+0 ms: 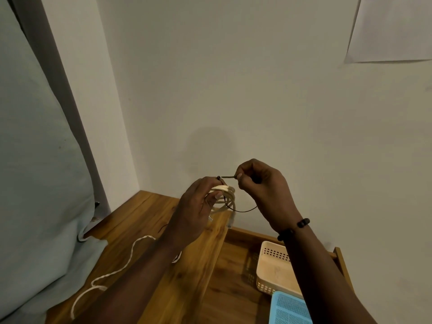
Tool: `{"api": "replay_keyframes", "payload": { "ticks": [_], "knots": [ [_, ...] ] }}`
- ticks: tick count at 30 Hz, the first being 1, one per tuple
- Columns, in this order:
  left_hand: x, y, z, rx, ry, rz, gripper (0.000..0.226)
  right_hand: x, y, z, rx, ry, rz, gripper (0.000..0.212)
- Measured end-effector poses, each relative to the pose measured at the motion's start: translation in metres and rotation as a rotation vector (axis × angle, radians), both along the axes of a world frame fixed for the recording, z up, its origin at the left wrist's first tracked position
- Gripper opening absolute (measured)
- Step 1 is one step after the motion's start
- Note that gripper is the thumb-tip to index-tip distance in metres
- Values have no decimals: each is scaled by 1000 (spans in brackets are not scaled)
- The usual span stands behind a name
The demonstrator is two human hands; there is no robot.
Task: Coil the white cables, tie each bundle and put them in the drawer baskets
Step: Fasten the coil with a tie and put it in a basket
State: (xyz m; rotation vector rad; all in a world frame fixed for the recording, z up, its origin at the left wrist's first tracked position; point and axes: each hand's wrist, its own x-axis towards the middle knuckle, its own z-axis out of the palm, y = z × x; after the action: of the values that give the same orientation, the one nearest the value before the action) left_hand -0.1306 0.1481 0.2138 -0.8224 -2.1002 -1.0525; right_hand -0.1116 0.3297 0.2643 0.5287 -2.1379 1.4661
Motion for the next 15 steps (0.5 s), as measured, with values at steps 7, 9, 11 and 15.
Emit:
{"api": "replay_keyframes", "payload": {
  "ticks": [7, 9, 11, 15],
  "knots": [
    [-3, 1, 1, -174, 142, 115, 36, 0, -3, -2, 17, -60, -47, 7],
    [-5, 0, -1, -220, 174, 143, 31, 0, -4, -2, 15, -71, -40, 7],
    [-8, 0, -3, -250, 203, 146, 31, 0, -4, -3, 24, -80, -35, 8],
    [-9, 2, -4, -262, 224, 146, 46, 0, -4, -3, -14, -102, -32, 12]
  ]
}}
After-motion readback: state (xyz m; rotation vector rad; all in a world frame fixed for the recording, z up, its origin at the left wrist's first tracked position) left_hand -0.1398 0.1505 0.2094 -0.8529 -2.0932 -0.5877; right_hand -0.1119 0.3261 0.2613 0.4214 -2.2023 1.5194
